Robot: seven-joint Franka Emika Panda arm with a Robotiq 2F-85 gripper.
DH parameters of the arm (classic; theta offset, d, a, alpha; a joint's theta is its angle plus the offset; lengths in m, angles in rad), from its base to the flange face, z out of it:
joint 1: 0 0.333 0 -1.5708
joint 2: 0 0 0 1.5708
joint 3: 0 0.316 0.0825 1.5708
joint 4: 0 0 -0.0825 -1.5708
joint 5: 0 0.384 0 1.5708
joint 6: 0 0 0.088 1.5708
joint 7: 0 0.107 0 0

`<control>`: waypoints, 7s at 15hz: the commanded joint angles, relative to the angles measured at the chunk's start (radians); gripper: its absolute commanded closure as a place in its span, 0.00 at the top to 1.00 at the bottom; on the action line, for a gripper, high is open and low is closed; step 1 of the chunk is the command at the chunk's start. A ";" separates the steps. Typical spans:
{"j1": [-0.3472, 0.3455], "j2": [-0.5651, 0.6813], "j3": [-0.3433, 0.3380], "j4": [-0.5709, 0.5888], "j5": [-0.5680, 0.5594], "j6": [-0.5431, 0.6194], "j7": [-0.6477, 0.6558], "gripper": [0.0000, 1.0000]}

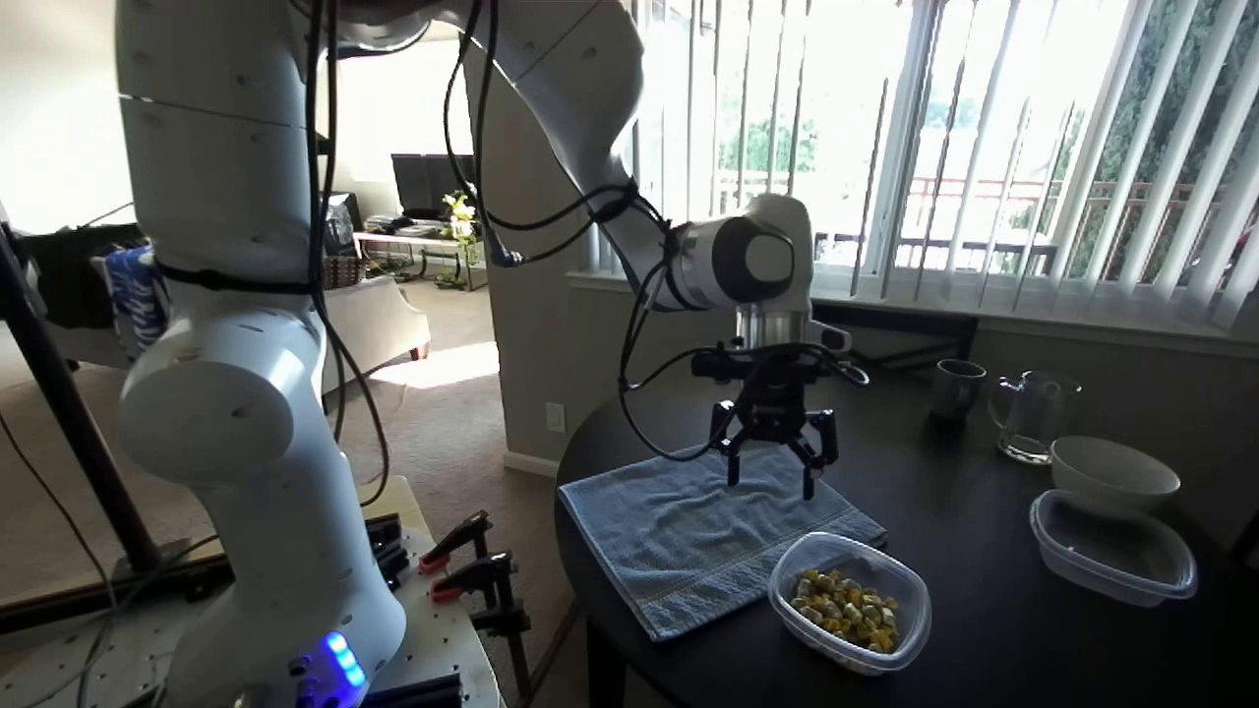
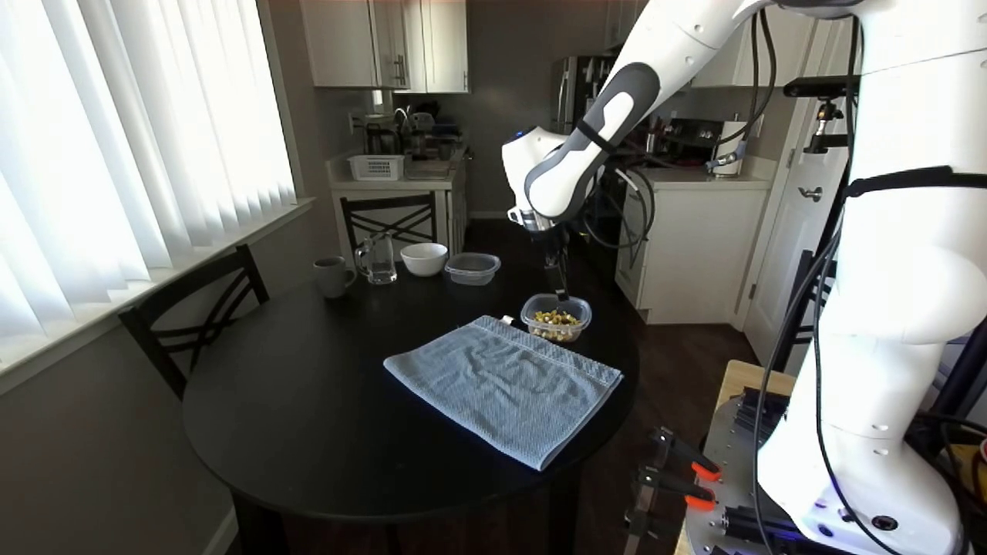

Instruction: Pick up the clear lunch box with candy and pour all the candy onto the blue towel

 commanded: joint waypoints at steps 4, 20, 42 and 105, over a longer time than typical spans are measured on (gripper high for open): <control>0.009 0.073 -0.026 0.001 0.004 0.007 0.007 1.00; 0.021 0.540 -0.046 0.551 -0.015 -0.320 -0.019 1.00; -0.010 0.596 0.036 0.549 -0.140 -0.344 -0.426 1.00; 0.311 0.937 0.141 1.208 -0.323 -1.514 -0.948 0.05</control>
